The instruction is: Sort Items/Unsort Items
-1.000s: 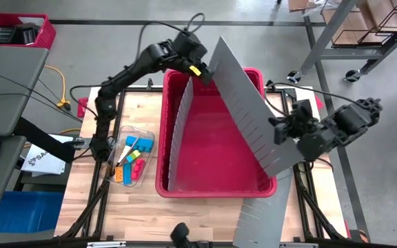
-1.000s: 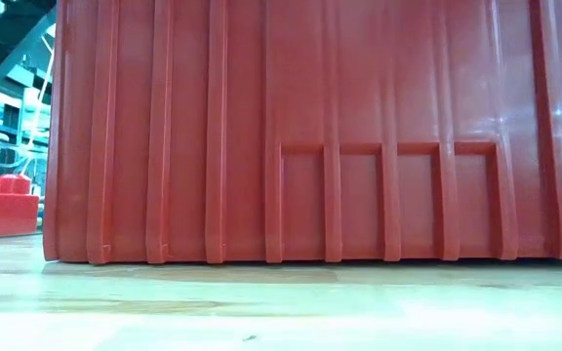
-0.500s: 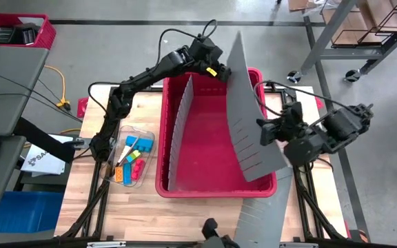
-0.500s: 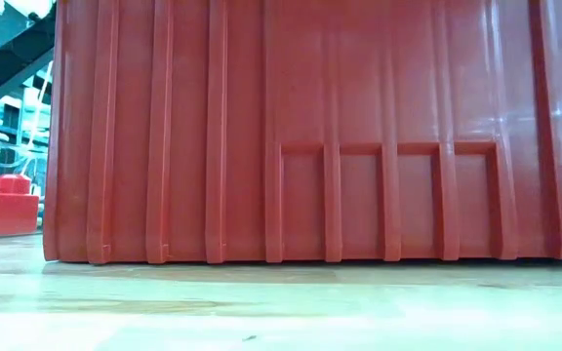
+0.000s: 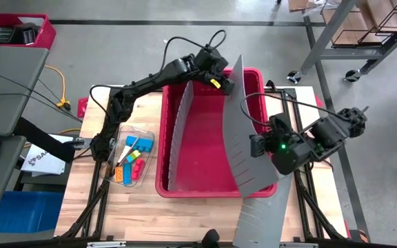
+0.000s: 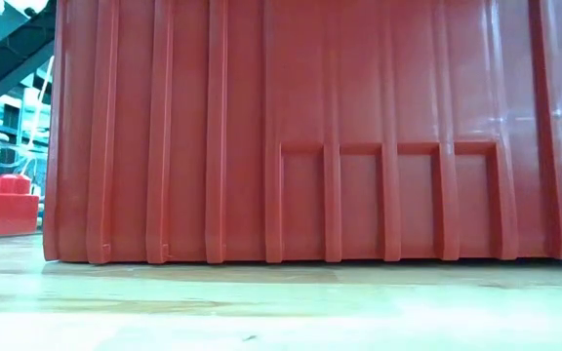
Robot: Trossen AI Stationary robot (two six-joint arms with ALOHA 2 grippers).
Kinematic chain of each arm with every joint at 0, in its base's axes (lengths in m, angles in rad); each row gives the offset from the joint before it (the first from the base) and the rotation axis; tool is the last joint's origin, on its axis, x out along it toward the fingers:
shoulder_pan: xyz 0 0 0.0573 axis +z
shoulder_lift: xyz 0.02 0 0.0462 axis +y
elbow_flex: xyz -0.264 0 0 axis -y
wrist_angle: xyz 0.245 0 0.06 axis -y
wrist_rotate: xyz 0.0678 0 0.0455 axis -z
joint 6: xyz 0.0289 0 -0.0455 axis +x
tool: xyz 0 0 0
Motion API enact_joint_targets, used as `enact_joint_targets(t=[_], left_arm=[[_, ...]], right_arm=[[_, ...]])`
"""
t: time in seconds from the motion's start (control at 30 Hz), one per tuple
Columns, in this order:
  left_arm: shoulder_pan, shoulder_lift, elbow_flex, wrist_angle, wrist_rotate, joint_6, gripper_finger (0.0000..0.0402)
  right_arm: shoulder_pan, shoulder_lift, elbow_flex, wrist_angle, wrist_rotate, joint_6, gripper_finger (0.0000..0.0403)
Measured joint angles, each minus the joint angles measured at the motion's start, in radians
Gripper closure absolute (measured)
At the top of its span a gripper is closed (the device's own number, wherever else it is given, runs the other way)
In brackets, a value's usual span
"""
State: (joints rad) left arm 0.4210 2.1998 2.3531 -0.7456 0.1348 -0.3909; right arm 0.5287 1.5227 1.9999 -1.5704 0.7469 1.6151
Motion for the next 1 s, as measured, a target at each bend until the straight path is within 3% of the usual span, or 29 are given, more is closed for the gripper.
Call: enact_joint_targets(t=[0.3,0.47,1.0], left_arm=[[0.039,-0.001,0.0,0.014,-0.057,0.035,0.0401],[0.045,0.013,0.0,0.019,-0.055,0.035,0.0401],[0.002,0.053,0.0,0.136,-0.039,-0.014,0.0401]], right_arm=[[-0.073,0.0,0.0,0.0,0.022,-0.106,0.0403],[-0.11,0.0,0.001,-0.001,-0.022,-0.144,0.0403],[-0.108,0.0,0.099,-0.001,-0.013,-0.235,0.0403]])
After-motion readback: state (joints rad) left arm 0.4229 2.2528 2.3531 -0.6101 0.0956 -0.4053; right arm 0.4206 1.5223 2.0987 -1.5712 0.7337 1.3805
